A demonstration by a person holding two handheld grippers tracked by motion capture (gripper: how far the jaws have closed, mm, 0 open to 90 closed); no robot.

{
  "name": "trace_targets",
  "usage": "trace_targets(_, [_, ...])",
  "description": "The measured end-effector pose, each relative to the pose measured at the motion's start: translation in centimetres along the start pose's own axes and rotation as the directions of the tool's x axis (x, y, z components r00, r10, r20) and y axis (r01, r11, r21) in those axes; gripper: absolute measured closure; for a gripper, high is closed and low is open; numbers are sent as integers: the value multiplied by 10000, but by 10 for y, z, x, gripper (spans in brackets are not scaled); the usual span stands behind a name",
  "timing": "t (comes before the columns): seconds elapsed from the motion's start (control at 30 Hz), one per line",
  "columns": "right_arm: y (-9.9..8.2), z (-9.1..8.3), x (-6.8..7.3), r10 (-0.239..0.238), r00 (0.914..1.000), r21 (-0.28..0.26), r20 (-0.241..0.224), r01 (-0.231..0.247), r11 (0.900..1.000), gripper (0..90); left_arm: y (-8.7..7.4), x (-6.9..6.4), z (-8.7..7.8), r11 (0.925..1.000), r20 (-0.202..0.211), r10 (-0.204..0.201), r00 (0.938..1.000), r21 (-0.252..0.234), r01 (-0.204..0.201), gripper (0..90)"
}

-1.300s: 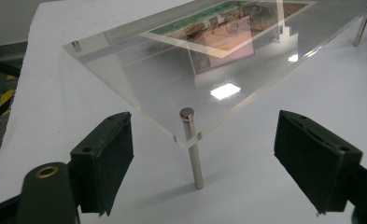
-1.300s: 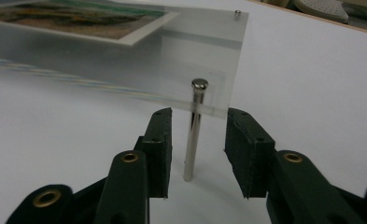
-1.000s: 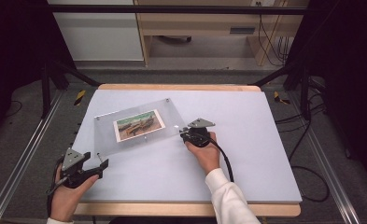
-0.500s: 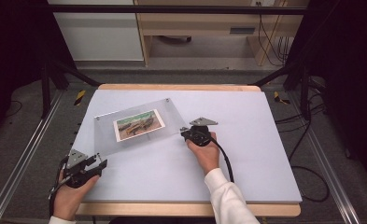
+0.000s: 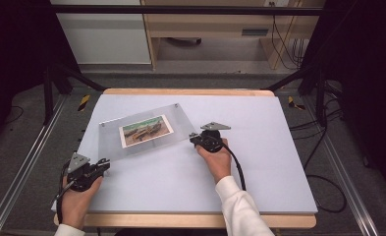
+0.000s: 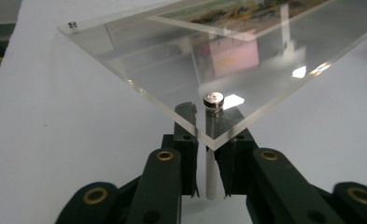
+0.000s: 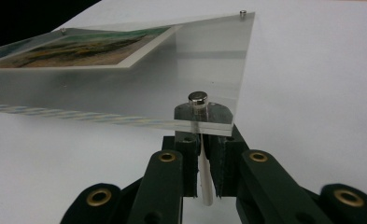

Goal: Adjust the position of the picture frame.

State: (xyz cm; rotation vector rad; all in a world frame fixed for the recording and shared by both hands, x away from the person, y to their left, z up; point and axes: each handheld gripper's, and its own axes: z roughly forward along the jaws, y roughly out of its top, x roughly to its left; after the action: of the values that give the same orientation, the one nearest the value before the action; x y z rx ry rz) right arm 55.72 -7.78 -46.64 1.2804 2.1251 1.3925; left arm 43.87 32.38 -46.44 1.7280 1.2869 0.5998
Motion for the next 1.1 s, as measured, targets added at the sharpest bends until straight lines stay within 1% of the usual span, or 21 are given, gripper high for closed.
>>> trace_targets(0.03, [1, 0, 0, -12, 10000, -14, 2, 12, 10000, 827, 1, 0, -1, 10000, 34, 1, 10000, -69, 0, 834])
trace_targets(0.07, [2, -1, 1, 22, 10000, -26, -3, -22, 10000, 827, 2, 0, -1, 9999, 0, 75, 10000, -120, -75, 835])
trace_targets(0.13, [3, -1, 1, 103, 9999, -111, -8, -103, 9999, 826, 3, 0, -2, 9997, -5, 85, 10000, -211, -85, 836])
trace_targets(0.17, [3, -1, 1, 74, 10000, -138, -16, -74, 9999, 825, 3, 0, -2, 9996, 19, -12, 10000, -293, 12, 838])
trace_targets(0.2, [3, -1, 1, 74, 10000, -138, -16, -74, 9999, 825, 3, 0, -2, 9996, 19, -12, 10000, -293, 12, 839])
trace_targets(0.27, [3, -1, 1, 107, 9999, -177, -47, -108, 9998, 808, 4, 2, -2, 9995, 71, -148, 9999, -295, 150, 840])
trace_targets(0.3, [3, 0, 2, 43, 10000, -199, -51, -44, 9998, 796, 4, 3, -2, 9991, 86, -265, 9996, -324, 268, 841])
trace_targets(0.33, [3, 0, 2, 43, 10000, -199, -51, -44, 9998, 796, 4, 3, -2, 9991, 86, -265, 9996, -324, 268, 841])
trace_targets(0.37, [2, 2, 3, -50, 10000, -235, -16, 50, 9997, 772, 4, 5, -3, 9987, 134, -365, 9992, -358, 370, 841])
trace_targets(0.43, [1, 5, 4, -109, 9999, -285, 134, 113, 9995, 751, 5, 5, -4, 9982, 173, -417, 9990, -420, 424, 842])
trace_targets(0.5, [1, 7, 4, -197, 9993, -474, 304, 211, 9987, 723, 5, 4, -4, 9980, 219, -411, 9989, -469, 421, 842])
trace_targets(0.57, [1, 9, 5, -268, 9986, -678, 459, 298, 9973, 720, 6, 4, -5, 9980, 234, -396, 9989, -477, 407, 842])
trace_targets(0.67, [1, 10, 4, -234, 9987, -1045, 444, 280, 9941, 740, 6, 4, -6, 9975, 282, -422, 9987, -557, 437, 841])
trace_targets(0.7, [1, 10, 4, -234, 9987, -1045, 444, 280, 9941, 740, 6, 4, -6, 9973, 305, -437, 9986, -577, 454, 841])
trace_targets(0.73, [2, 12, 4, -278, 9991, -1099, 332, 313, 9934, 758, 7, 4, -6, 9974, 287, -417, 9987, -578, 433, 842])
trace_targets(0.8, [1, 13, 4, -223, 9991, -1100, 355, 261, 9936, 769, 7, 4, -6, 9975, 283, -417, 9987, -564, 433, 842])
trace_targets(0.87, [2, 13, 3, -11, 9998, -1125, 195, 33, 9936, 812, 7, 3, -6, 9976, 281, -425, 9987, -539, 439, 842])
trace_targets(0.93, [2, 13, 4, -18, 9999, -1084, 146, 33, 9941, 825, 6, 3, -6, 9977, 263, -418, 9988, -531, 432, 841])
trace_targets(1.0, [3, 13, 5, -185, 9995, -1105, 254, 212, 9937, 834, 6, 2, -5, 9975, 244, -422, 9988, -551, 435, 840])
trace_targets(1.1, [5, 12, 6, -242, 9992, -983, 307, 272, 9948, 837, 6, 2, -4, 9981, 204, -289, 9994, -548, 300, 838])
